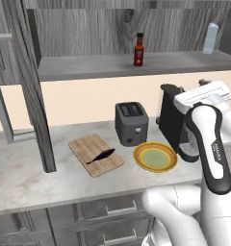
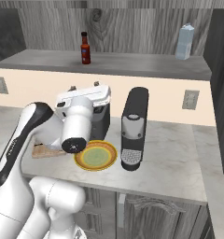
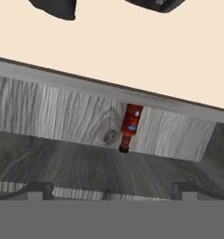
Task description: Pick the fish from the plate and place it on the cutting board. Then pick the condiment bottle from the cabinet and place it next to the cutting board.
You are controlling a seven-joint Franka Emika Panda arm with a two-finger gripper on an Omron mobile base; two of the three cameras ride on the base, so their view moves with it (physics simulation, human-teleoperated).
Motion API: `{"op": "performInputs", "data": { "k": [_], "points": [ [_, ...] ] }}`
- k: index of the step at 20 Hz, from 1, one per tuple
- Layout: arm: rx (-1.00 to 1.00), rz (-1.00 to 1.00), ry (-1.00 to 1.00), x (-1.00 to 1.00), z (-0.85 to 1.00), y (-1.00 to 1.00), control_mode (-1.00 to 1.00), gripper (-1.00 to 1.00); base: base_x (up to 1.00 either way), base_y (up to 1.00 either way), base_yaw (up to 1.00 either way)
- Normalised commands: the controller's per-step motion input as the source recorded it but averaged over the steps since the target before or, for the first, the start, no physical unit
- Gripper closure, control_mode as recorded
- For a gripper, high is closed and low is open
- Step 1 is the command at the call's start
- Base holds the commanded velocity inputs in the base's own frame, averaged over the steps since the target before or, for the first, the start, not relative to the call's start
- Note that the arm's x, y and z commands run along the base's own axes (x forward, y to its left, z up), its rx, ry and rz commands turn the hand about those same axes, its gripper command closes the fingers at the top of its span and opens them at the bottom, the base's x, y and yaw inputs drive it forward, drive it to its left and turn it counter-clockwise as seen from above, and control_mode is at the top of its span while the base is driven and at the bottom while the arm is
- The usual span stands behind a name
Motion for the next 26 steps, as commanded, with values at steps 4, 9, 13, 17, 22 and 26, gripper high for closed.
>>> {"op": "performInputs", "data": {
  "k": [4,9,13,17,22,26],
  "points": [
    [0.14,0.00,0.04,0.01,0.00,-0.35,-1.00,-1.00,0.00,0.00,0.00],
    [0.14,0.00,0.03,0.06,0.00,-0.32,-1.00,-1.00,0.00,0.00,0.00],
    [0.13,0.00,0.01,0.01,-0.04,-0.25,-1.00,-1.00,0.00,0.00,0.00],
    [0.07,0.00,0.00,0.00,-0.21,-0.07,-1.00,-1.00,0.00,0.00,0.00],
    [0.00,0.01,0.00,0.00,-0.25,0.04,-1.00,-1.00,0.00,0.00,0.00],
    [-0.01,0.03,0.00,0.00,-0.03,0.30,-1.00,-1.00,0.00,0.00,0.00]
  ]
}}
